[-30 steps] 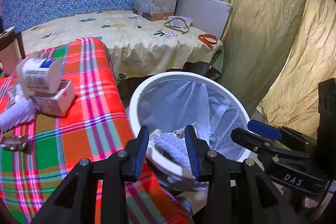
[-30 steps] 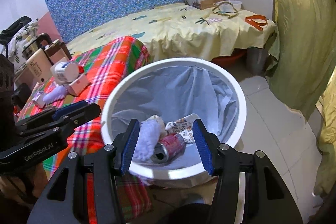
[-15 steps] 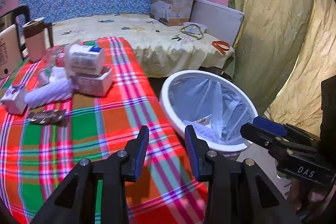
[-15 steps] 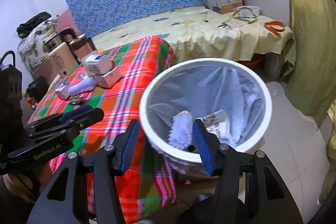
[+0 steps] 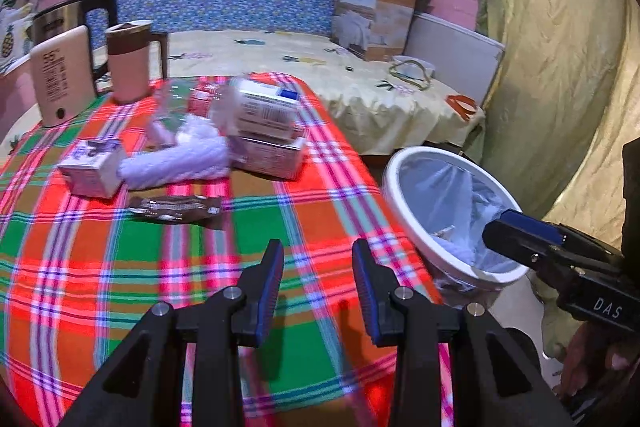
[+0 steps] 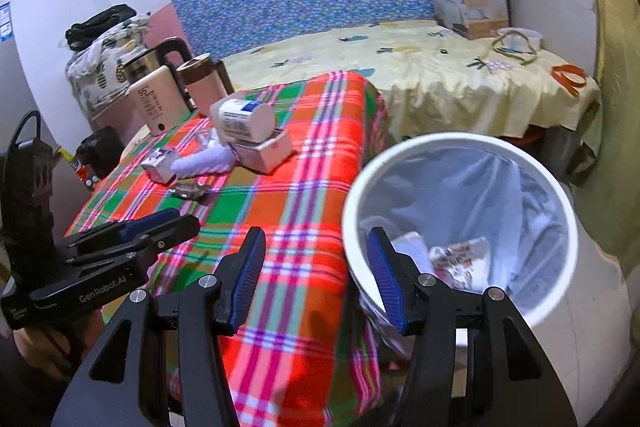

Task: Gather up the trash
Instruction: 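Move both tools back to the table toward juice carton and white tub, then grasp purple juice carton with left tool while right tool grasps white tub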

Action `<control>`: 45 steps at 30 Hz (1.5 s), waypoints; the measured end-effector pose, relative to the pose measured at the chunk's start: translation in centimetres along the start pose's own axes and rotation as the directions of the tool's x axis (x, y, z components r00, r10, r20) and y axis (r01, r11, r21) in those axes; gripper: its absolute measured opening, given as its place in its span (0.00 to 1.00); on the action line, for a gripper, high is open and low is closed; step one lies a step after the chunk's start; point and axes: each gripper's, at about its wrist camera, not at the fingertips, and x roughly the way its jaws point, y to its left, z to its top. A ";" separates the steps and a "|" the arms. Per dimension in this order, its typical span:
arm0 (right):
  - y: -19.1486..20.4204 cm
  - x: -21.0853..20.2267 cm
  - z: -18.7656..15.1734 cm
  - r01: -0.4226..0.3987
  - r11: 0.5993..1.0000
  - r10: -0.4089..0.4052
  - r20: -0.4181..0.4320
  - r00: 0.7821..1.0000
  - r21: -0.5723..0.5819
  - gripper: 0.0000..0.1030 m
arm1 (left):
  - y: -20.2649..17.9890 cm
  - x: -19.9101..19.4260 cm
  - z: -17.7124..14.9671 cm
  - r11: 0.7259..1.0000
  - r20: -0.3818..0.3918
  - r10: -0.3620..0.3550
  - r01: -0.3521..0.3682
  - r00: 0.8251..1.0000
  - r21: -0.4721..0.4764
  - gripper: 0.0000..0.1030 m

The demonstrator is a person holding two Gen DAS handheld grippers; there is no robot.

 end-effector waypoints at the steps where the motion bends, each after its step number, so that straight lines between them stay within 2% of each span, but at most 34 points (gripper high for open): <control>1: 0.2 0.1 0.1 -0.005 1.000 0.005 0.001 1.000 -0.005 0.53 | 0.5 -0.1 0.1 1.000 0.003 0.008 -0.008 1.000 -0.006 0.36; 10: 1.8 2.6 2.7 -0.056 0.996 0.055 -0.007 0.998 -0.072 0.59 | 6.1 -0.4 1.4 0.992 0.018 0.111 -0.109 0.994 -0.064 0.37; 18: 3.7 5.5 5.3 -0.086 0.980 0.084 -0.018 0.996 -0.179 0.62 | 11.2 -0.5 2.7 0.977 0.038 0.191 -0.186 0.981 -0.106 0.52; 23: 4.4 7.3 6.6 -0.112 0.965 0.107 -0.033 0.994 -0.238 0.63 | 14.2 0.3 3.4 0.969 0.021 0.227 -0.223 0.974 -0.108 0.60; 29: 4.8 8.9 8.1 -0.136 0.946 0.128 -0.044 0.991 -0.295 0.63 | 16.7 1.3 4.4 0.968 0.020 0.240 -0.238 0.971 -0.073 0.70; 31: 5.0 9.2 8.5 -0.143 0.940 0.135 -0.046 0.990 -0.309 0.63 | 17.3 1.5 4.7 0.971 0.024 0.232 -0.230 0.973 -0.063 0.77; 35: 5.1 10.0 9.2 -0.171 0.928 0.161 -0.055 0.985 -0.332 0.63 | 18.4 2.1 5.2 0.977 0.026 0.209 -0.208 0.978 -0.052 0.79; 41: 5.6 11.0 9.5 -0.193 0.907 0.174 -0.085 0.981 -0.374 0.63 | 18.9 4.0 5.4 0.987 -0.023 0.160 -0.160 0.987 -0.021 0.83; 45: 5.6 11.6 9.6 -0.207 0.896 0.179 -0.108 0.978 -0.392 0.63 | 18.9 4.6 5.3 0.986 -0.028 0.163 -0.164 0.986 -0.029 0.83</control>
